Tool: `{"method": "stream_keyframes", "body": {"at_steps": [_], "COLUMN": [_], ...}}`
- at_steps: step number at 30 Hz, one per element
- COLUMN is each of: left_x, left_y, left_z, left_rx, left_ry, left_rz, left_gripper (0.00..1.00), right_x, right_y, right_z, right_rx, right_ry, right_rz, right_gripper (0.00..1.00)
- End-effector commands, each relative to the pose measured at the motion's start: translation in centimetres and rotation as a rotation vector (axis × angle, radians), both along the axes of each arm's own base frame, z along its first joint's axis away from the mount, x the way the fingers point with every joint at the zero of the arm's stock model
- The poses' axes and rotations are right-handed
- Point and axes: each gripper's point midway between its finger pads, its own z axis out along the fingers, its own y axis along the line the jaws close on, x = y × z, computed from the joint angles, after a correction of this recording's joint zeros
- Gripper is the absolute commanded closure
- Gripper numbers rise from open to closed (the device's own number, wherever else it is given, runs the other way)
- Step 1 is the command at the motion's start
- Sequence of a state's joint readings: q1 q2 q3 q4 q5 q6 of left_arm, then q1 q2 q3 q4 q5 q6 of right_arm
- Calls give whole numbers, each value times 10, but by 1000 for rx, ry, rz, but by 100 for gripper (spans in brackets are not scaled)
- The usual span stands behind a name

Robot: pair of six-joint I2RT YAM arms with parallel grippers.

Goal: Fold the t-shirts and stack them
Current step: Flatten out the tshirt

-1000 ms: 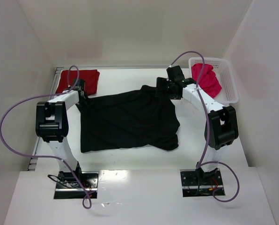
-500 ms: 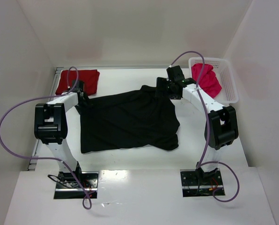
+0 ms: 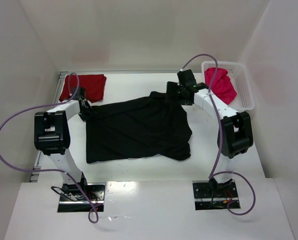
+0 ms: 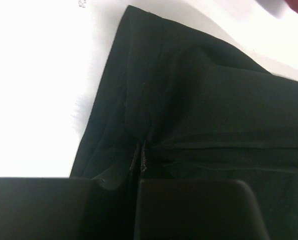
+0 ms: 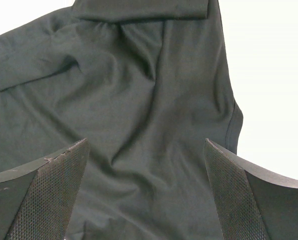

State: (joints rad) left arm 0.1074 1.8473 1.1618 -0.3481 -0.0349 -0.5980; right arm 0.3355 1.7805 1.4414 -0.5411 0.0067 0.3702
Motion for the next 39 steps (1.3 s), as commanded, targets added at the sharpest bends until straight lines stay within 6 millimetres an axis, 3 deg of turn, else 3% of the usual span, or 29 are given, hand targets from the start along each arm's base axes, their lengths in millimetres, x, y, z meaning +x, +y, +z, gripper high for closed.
{"method": "stream_keyframes", "body": {"at_steps": [1, 11, 15, 22, 28, 29, 30, 32, 39], "left_x": [5, 39, 49, 64, 69, 72, 71, 74, 74], "left_y": [-6, -6, -3, -4, -6, -7, -7, -8, -7], "left_z": [18, 100, 116, 128, 128, 128, 128, 128, 126], "left_rx": [-32, -111, -108, -134, -137, -143, -138, -145, -137], "left_ry": [-55, -262, -311, -371, -375, -378, -379, -380, -373], "left_rz": [-49, -146, -159, -185, -214, -220, -227, -233, -246], "left_gripper": [100, 100, 100, 100, 100, 100, 100, 100, 100], "right_x": [33, 72, 82, 102, 132, 142, 146, 155, 157], "right_y": [3, 7, -2, -21, -15, -12, -13, -11, -18], "right_z": [18, 0, -10, -27, -36, -27, -41, -37, -55], "right_rx": [10, 9, -3, -49, -46, -39, -61, -67, -118], "right_ry": [-98, -128, -124, -126, -160, -181, -161, -165, -133], "right_rz": [-21, -60, -86, -140, -148, -149, -146, -139, -157], "right_gripper": [0, 0, 0, 0, 0, 0, 0, 2, 13]}}
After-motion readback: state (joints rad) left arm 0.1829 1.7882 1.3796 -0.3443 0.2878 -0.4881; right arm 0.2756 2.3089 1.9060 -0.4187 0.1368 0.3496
